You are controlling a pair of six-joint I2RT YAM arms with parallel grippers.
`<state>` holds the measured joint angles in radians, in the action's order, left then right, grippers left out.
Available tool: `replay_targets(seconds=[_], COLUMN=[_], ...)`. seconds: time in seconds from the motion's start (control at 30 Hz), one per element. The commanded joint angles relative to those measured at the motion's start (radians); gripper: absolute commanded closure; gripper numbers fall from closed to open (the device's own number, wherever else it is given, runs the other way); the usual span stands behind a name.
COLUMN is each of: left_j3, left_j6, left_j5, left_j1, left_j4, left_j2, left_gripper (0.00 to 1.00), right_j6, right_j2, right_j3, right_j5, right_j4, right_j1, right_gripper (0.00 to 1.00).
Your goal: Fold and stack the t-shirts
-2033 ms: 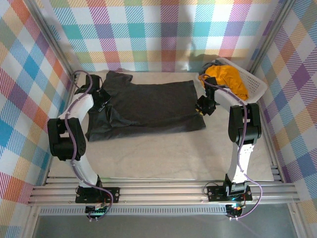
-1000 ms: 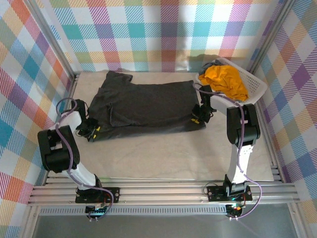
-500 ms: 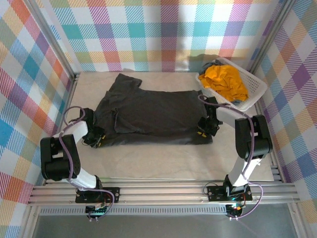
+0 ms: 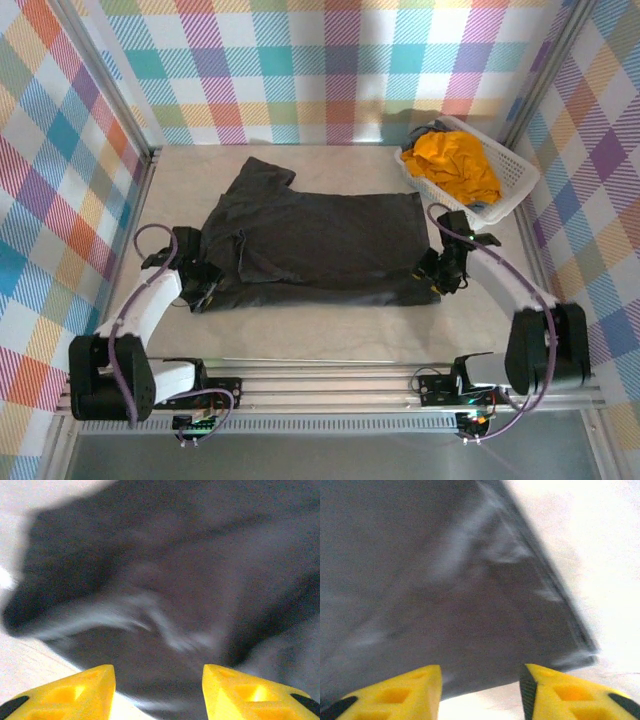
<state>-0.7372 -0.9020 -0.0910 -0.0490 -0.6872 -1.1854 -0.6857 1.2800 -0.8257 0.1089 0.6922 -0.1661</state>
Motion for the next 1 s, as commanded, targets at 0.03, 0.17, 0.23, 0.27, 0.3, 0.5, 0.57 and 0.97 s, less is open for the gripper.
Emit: replay_targets(seconds=[0.03,0.17,0.23,0.27,0.3,0.5,0.57,0.97], left_j3=[-0.002,0.042,0.036,0.033,0.033,0.029,0.025,-0.013], left_j6=[-0.087,-0.181,-0.189,-0.189,-0.190,-0.190,-0.190,-0.169], left_j5=[-0.087,-0.109,-0.088,-0.080,-0.079,-0.063,-0.052,-0.002], left_j1=[-0.111,-0.153,-0.169,-0.172,-0.172,-0.181,-0.183,-0.195], left_j4=[0.006,0.131,0.163,0.169,0.183,0.234,0.241,0.304], left_j2=[0.034,0.011,-0.016,-0.032,-0.051,-0.146,-0.173,-0.255], left_gripper=[0.50,0.49,0.49,0.50,0.50,0.53,0.57,0.71], right_j6=[0.063,0.066,0.059,0.054,0.050,0.045,0.044,0.034], right_j2=[-0.105,-0.084,-0.080,-0.078,-0.072,-0.071,-0.073,-0.064], right_j3=[0.008,-0.027,-0.033,-0.033,-0.034,-0.024,-0.021,-0.018], right_j5=[0.313,0.383,0.378,0.382,0.385,0.383,0.383,0.393], right_j4=[-0.247,-0.278,-0.289,-0.296,-0.300,-0.298,-0.299,-0.317], right_j1=[-0.016,-0.077,-0.100,-0.104,-0.108,-0.118,-0.118,-0.118], right_gripper=[0.46,0.46,0.46,0.46,0.46,0.46,0.46,0.47])
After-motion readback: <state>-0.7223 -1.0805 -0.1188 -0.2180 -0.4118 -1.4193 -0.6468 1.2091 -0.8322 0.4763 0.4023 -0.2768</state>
